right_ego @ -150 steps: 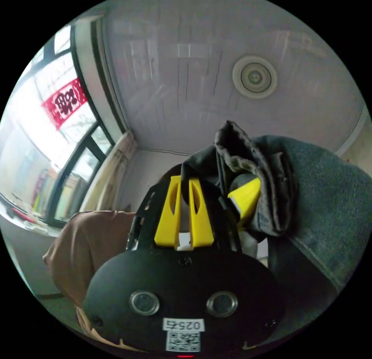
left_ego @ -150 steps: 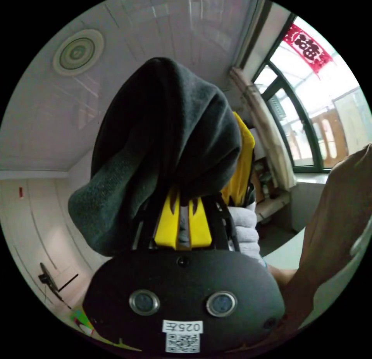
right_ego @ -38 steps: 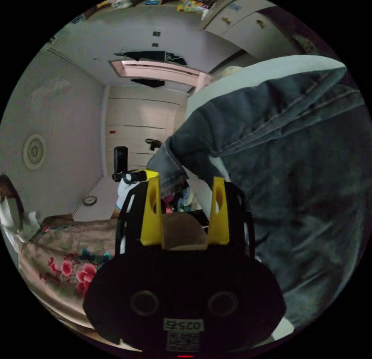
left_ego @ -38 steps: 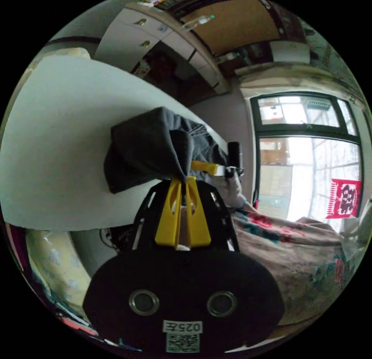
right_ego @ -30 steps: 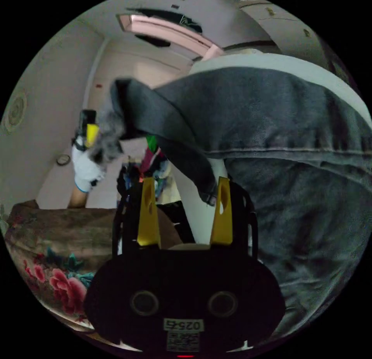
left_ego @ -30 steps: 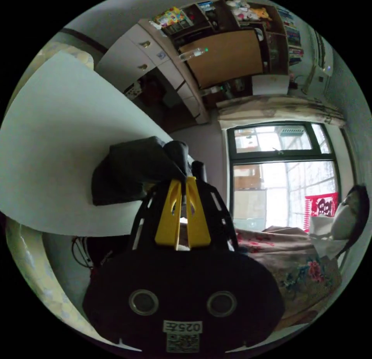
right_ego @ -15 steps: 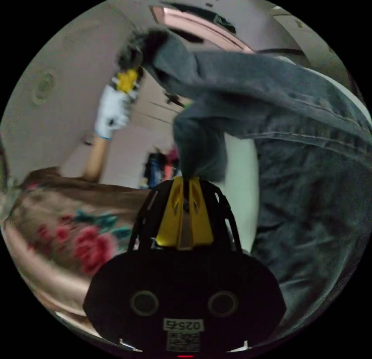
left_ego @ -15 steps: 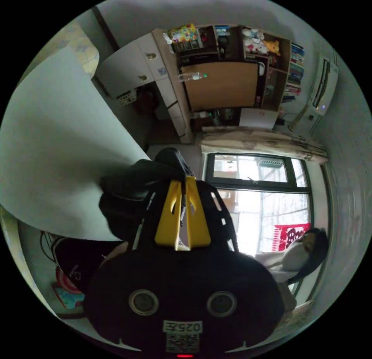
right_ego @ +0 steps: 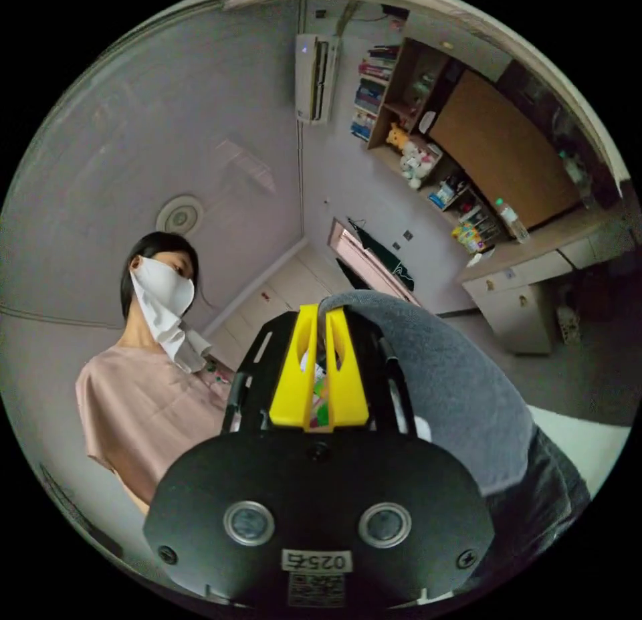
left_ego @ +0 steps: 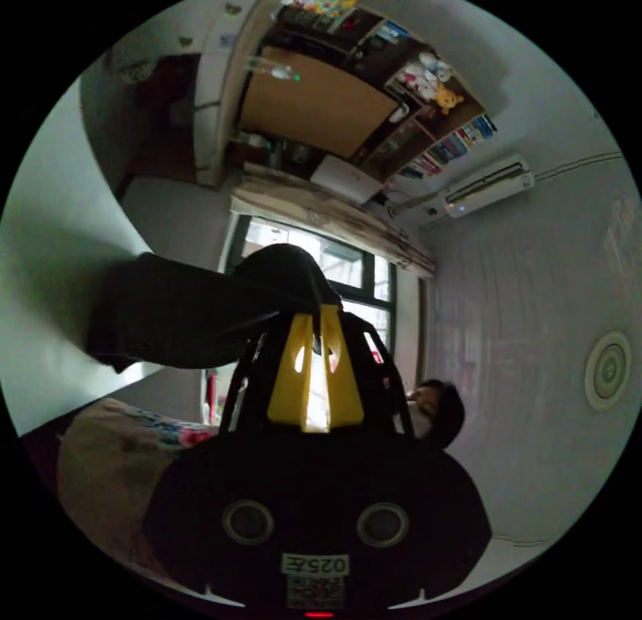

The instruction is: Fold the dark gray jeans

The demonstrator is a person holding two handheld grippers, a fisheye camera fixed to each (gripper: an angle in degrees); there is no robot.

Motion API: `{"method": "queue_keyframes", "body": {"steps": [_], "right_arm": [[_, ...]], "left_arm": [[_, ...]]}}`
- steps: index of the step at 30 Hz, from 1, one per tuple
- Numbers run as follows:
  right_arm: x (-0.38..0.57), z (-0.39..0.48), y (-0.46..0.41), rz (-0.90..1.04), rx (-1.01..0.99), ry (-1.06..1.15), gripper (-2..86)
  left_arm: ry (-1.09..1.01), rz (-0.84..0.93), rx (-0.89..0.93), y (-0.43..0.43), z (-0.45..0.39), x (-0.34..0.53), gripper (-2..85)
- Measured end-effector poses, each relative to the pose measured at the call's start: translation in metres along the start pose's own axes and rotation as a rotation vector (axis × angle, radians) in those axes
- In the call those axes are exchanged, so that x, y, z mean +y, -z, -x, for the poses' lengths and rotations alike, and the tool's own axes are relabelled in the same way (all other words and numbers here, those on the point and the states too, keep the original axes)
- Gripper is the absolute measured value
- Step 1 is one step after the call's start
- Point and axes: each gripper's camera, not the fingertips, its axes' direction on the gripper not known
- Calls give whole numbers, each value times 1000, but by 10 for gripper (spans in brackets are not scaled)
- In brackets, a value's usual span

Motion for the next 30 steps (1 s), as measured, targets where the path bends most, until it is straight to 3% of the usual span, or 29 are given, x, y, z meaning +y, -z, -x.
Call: {"method": "queue_keyframes", "body": {"steps": [5, 7, 9, 14, 18, 25, 30], "right_arm": [[2, -43, -165, 201, -227, -55, -5], [23, -93, -261, 366, -298, -232, -5], [43, -126, -320, 458, -255, -314, -5], [82, -162, -402, 767, -55, -454, -6], [95, -129, -403, 843, -26, -428, -6], [112, -58, -333, 606, 137, -505, -6], [143, -24, -300, 451, 220, -564, -5]], "left_arm": [[53, -267, -286, 182, 15, 23, 52], [35, -461, -401, 247, 6, 61, 38], [29, -467, -511, 263, -2, 79, 37], [-97, -199, -865, 203, 2, 76, 46], [-426, 134, -1259, 89, 11, 47, 43], [-799, 844, -1787, -100, 82, 36, 96], [-1001, 1076, -2093, -161, 151, 40, 73]]}}
